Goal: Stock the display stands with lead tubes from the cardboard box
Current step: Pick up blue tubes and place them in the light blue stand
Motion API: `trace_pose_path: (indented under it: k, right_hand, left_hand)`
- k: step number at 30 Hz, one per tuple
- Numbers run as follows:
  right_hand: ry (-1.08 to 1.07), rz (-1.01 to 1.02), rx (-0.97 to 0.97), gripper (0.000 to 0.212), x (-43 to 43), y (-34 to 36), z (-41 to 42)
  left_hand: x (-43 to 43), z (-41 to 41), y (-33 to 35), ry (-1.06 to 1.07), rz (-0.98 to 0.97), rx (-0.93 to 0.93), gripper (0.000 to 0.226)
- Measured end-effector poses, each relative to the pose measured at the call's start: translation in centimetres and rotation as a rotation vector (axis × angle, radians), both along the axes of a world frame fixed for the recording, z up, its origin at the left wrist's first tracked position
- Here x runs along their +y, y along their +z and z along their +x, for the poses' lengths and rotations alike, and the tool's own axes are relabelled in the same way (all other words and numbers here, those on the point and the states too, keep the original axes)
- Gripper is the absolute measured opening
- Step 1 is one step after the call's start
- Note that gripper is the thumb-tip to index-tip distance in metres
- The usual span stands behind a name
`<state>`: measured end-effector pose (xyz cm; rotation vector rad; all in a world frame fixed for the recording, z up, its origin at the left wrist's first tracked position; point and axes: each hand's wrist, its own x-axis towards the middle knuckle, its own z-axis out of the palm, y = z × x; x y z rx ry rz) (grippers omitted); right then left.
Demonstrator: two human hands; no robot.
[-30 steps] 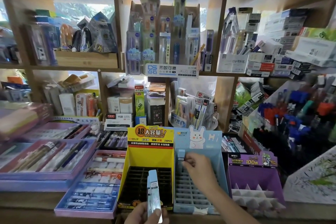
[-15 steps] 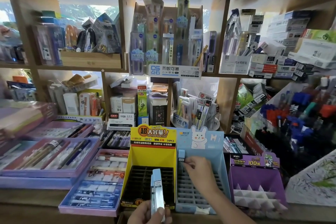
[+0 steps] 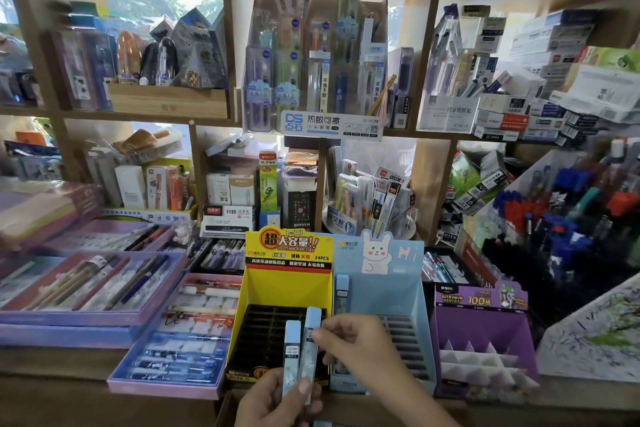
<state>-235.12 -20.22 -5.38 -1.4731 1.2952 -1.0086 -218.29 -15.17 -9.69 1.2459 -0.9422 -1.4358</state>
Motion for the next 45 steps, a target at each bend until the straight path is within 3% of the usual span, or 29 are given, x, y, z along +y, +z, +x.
trace_pose_path:
  k: [8,11,17,25,33,37,45]
  right_hand:
    - [-0.028,0.068,-0.08,0.018,0.3,-0.2,-0.7]
    - [-0.102,0.014,-0.102,0.013,-0.1,0.2,-2.3]
    - [-0.294,-0.215,0.039,0.006,-2.0,1.1,-5.5]
    - [-0.318,-0.292,0.125,0.017,-4.3,0.0,-6.8]
    - [-0.3,-0.294,0.182,0.014,-6.0,-0.8,-6.1]
    - [-0.251,-0.294,0.317,0.007,-6.5,-1.0,-5.9]
    - [-0.242,-0.28,0.539,0.013,-6.6,-1.0,-5.2]
  left_hand:
    - [0.2,-0.1,-0.1,-0.005,-0.016,-0.008,0.017]
    - [0.3,-0.2,-0.1,0.019,0.018,0.08,0.024]
    - [0.4,0.0,-0.1,0.019,0.105,0.273,0.026]
    - [0.6,0.0,0.2,0.017,0.124,0.254,0.025]
    - [0.7,0.0,0.6,0.032,0.113,0.241,0.023]
    - [0.7,0.1,0.6,0.036,0.12,0.247,0.024]
    - [0.5,0.0,0.2,0.051,0.075,0.179,0.02]
